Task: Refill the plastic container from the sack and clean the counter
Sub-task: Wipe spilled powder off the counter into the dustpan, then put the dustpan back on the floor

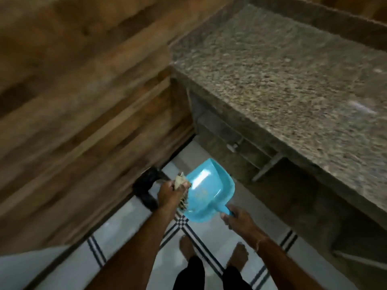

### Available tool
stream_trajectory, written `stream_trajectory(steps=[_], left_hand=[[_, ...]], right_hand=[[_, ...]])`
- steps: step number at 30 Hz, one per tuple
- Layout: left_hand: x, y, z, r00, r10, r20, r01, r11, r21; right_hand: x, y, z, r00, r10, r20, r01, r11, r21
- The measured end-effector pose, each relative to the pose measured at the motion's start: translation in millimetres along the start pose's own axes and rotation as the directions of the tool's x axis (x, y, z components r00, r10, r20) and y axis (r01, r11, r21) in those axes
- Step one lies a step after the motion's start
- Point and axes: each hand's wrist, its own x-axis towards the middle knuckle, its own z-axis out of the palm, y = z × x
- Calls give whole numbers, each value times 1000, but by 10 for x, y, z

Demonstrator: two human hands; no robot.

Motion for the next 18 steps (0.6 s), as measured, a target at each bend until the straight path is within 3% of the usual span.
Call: stream_trajectory(steps=[9, 15, 18], left_hand=[[529, -905, -1009, 975, -169, -145, 141, 972, -188], [1386, -1618, -1163, 950, -238, -201, 205, 963, -174], [1916, -2038, -1122, 933, -269, -239, 223, 953, -204]], right_hand=[[622, -485, 1357, 978, 162, 134, -146, 982, -120], [1737, -410, 2258, 960, 242, 137, -207, 951, -229], [2515, -346, 2728, 963, 214, 161, -167, 950, -266]])
